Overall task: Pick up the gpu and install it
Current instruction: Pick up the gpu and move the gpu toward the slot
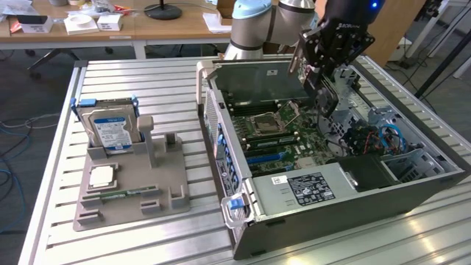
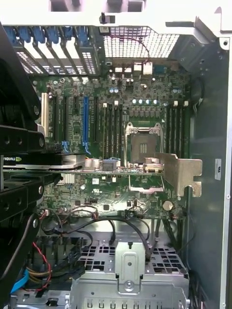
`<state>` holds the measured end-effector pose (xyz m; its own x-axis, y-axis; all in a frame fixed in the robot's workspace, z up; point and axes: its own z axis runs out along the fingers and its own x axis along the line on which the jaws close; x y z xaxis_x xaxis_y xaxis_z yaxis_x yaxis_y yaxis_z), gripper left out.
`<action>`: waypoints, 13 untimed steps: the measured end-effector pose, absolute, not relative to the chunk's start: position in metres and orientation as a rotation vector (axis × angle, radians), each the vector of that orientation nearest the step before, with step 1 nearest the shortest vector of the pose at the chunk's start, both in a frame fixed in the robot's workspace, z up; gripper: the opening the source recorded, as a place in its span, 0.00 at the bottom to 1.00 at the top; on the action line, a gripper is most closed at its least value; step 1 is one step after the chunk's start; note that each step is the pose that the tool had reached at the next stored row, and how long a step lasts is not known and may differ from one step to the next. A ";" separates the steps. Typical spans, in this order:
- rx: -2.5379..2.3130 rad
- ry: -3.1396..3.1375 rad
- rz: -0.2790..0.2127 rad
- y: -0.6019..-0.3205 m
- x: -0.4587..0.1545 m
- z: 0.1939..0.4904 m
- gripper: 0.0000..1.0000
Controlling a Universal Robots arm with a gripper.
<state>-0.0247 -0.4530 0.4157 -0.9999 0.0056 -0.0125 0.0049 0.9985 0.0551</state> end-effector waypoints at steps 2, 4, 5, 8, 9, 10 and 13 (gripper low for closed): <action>0.003 3.128 0.086 -0.453 -0.025 0.414 0.26; -0.001 3.128 0.086 -0.453 -0.024 0.412 0.26; -0.003 3.128 0.086 -0.453 -0.024 0.412 0.26; -0.007 3.128 0.086 -0.453 -0.024 0.409 0.26; -0.009 3.128 0.086 -0.453 -0.024 0.408 0.26; -0.010 3.128 0.086 -0.453 -0.024 0.407 0.26; -0.013 3.128 0.086 -0.453 -0.024 0.403 0.26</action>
<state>-0.0241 -0.4530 0.4032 -0.9999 -0.0080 -0.0124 -0.0087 0.9984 0.0550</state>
